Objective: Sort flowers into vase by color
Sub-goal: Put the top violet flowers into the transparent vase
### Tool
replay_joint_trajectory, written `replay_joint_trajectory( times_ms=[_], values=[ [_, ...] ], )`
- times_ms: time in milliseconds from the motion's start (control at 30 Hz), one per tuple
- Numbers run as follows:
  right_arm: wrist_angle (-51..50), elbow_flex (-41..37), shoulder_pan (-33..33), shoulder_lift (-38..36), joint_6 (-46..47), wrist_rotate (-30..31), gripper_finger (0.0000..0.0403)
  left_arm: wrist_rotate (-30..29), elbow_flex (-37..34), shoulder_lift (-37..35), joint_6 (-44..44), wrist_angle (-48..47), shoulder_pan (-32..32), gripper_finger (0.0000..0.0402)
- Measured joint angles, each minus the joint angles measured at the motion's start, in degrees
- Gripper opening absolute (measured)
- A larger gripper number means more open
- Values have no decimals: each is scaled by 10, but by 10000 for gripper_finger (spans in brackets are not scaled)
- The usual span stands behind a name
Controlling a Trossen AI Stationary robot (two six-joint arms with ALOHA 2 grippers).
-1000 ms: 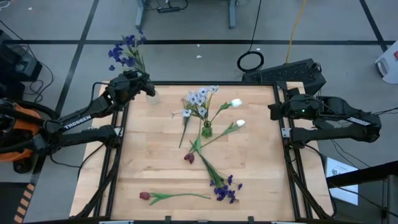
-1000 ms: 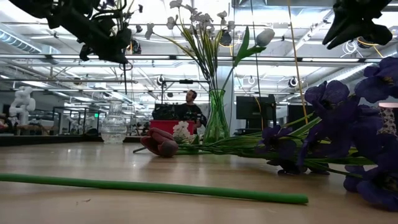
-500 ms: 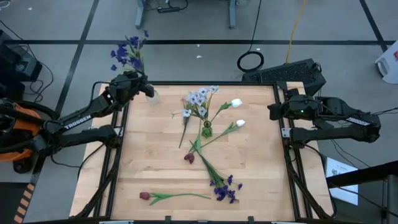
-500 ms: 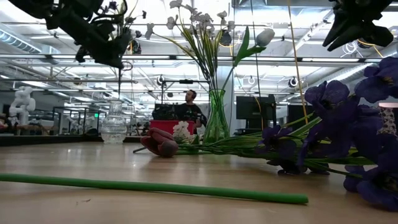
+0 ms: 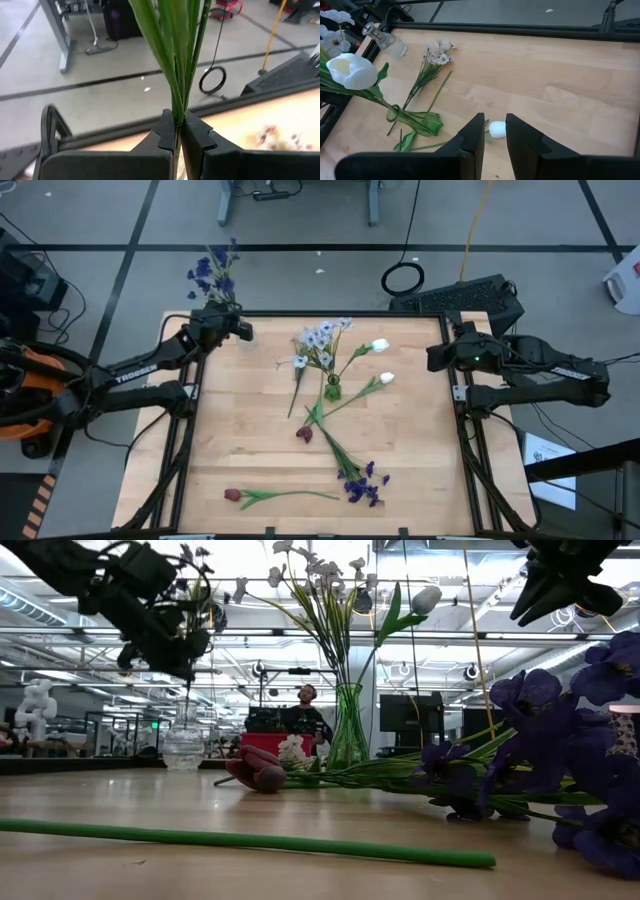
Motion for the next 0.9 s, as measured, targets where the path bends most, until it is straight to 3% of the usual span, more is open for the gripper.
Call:
replay_joint_trajectory(
  times_ms=[433,733,900],
  values=[
    [4,0,0,15,0,1,70,4,-52,6,-30,34,0,19],
    [4,0,0,22,0,1,70,30,-52,6,-30,34,0,109],
    [3,0,0,31,-1,1,70,53,-42,2,-18,-4,-2,126]
  ],
)
